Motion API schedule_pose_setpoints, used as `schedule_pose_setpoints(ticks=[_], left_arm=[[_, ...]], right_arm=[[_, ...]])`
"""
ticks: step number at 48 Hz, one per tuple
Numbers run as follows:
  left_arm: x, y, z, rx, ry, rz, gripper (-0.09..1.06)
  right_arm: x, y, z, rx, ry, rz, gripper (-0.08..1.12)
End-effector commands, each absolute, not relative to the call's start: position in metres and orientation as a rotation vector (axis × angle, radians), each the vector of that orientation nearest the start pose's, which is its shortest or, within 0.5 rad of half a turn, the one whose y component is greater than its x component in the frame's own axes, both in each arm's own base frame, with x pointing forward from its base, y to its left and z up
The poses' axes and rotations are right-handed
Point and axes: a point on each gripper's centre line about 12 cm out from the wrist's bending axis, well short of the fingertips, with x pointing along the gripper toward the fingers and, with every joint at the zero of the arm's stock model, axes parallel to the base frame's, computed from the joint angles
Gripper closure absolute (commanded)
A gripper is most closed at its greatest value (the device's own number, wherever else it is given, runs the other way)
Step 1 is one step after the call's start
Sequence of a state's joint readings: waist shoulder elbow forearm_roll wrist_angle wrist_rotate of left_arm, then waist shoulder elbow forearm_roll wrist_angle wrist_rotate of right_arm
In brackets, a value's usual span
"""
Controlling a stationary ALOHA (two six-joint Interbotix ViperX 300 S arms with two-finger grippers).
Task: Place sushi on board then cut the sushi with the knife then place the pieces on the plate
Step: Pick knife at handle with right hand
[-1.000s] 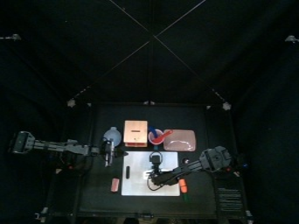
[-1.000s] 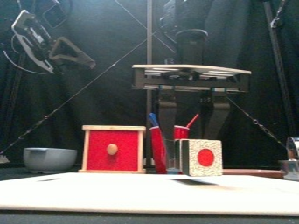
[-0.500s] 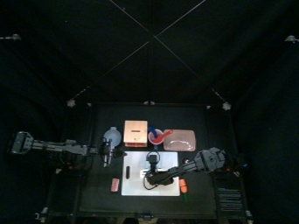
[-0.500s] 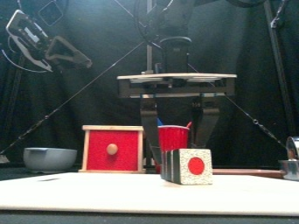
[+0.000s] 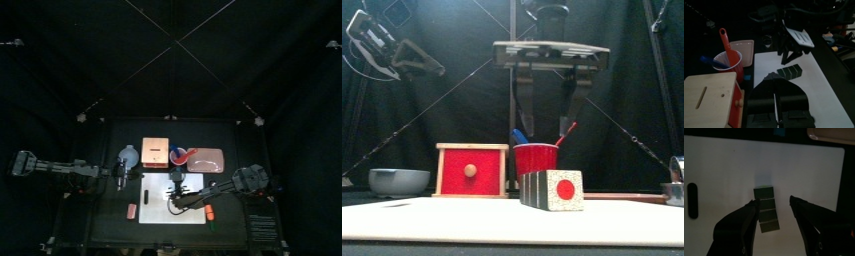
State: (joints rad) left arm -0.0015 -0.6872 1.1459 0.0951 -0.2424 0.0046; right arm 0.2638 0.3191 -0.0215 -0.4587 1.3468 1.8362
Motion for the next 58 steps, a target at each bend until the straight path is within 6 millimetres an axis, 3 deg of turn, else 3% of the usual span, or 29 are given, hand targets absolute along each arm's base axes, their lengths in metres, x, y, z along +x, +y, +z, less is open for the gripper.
schedule_pose_setpoints(ticks=[1,7,12,17,25,31,40,50,58], left_arm=[[0.242,-0.003,0.244,0.094,0.198,-0.033,0.98],[0.241,-0.003,0.245,0.096,0.195,-0.033,0.98],[0.24,-0.003,0.246,0.091,0.189,-0.032,0.98],[0.24,-0.003,0.248,0.086,0.179,-0.03,0.98],[0.24,-0.002,0.25,0.086,0.173,-0.028,0.98],[0.239,-0.002,0.252,0.084,0.166,-0.026,0.98],[0.239,0.004,0.254,0.082,0.159,-0.001,0.98],[0.239,0.017,0.256,0.078,0.151,0.054,0.98],[0.239,0.026,0.259,0.077,0.146,0.091,0.98]], right_arm=[[0.418,0.058,0.252,0.818,0.865,-1.163,0.2],[0.401,0.049,0.287,0.744,0.91,-1.031,0.2],[0.389,0.031,0.315,0.717,0.931,-0.951,0.2],[0.373,0.003,0.342,0.683,0.927,-0.89,0.2],[0.348,-0.045,0.362,0.66,0.972,-0.832,0.2],[0.33,-0.082,0.365,0.673,1.025,-0.772,0.2],[0.309,-0.132,0.35,0.706,1.129,-0.601,0.2],[0.285,-0.185,0.336,0.774,1.119,-0.422,0.2],[0.278,-0.214,0.32,0.81,1.105,-0.279,0.2]])
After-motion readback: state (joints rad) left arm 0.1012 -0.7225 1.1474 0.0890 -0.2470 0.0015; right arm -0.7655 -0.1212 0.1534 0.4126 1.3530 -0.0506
